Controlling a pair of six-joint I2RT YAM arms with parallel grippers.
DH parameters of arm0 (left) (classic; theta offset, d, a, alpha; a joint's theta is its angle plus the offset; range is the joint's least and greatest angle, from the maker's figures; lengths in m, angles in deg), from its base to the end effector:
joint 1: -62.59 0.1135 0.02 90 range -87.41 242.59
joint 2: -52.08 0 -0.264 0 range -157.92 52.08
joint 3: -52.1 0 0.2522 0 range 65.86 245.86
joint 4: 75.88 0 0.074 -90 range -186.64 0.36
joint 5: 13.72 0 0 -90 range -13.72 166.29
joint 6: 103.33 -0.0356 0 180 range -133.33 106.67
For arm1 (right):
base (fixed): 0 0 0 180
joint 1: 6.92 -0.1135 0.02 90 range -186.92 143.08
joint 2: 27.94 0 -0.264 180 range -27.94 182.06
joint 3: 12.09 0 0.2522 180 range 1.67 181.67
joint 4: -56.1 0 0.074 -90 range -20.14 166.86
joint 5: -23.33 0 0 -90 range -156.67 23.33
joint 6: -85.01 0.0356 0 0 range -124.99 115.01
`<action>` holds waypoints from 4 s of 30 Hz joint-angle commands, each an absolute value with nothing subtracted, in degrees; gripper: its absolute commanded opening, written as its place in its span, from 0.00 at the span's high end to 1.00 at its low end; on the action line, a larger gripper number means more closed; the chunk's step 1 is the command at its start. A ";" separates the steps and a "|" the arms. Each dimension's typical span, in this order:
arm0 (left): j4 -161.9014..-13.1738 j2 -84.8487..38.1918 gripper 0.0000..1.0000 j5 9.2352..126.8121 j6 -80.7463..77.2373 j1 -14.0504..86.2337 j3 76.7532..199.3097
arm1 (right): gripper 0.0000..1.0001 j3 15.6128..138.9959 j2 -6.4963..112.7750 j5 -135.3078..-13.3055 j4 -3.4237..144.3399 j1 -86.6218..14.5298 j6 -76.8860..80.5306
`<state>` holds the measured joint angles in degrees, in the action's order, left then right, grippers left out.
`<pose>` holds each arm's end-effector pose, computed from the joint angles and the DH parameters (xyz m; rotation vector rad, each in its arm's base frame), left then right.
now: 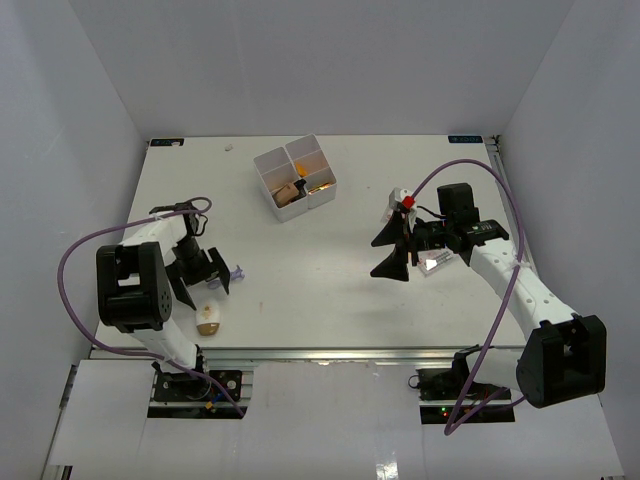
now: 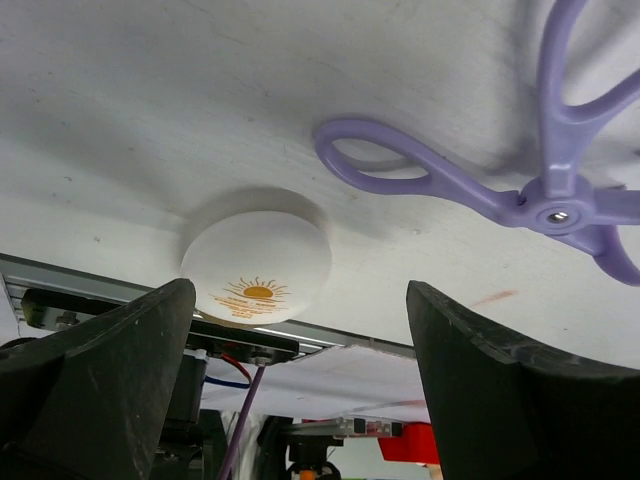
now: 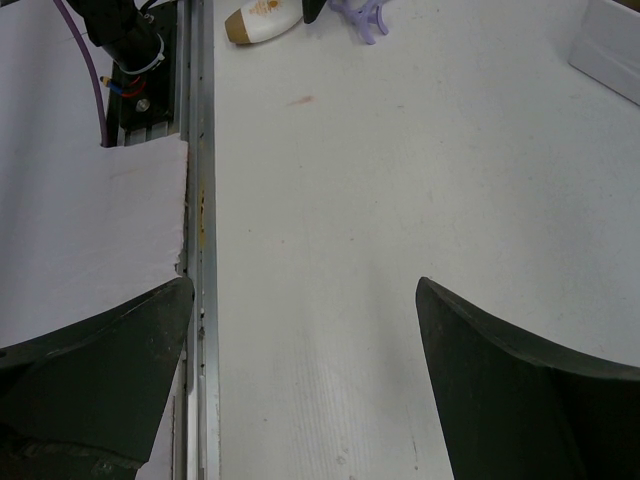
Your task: Organize the makeup
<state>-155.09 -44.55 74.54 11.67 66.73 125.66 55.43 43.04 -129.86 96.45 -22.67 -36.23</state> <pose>0.2586 0.0176 0.1698 0.7405 -2.8300 -0.0133 0.2327 0.0986 0.2855 -1.2693 1.6135 1.0962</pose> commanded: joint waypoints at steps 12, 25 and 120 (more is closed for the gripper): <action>-156.69 -41.47 0.02 80.88 14.70 66.28 124.56 | 0.02 55.21 42.85 -131.18 95.10 -22.30 -36.90; -150.71 -43.90 0.09 72.22 13.12 65.40 119.11 | 0.02 54.94 42.90 -131.61 95.09 -21.60 -36.90; -75.65 -35.74 0.75 54.53 -2.77 19.07 121.24 | 0.11 70.58 55.52 -106.01 88.61 -30.27 -2.22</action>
<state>-76.38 -35.78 54.13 -1.62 19.55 118.38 67.64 55.36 -108.14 87.17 -29.06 -2.35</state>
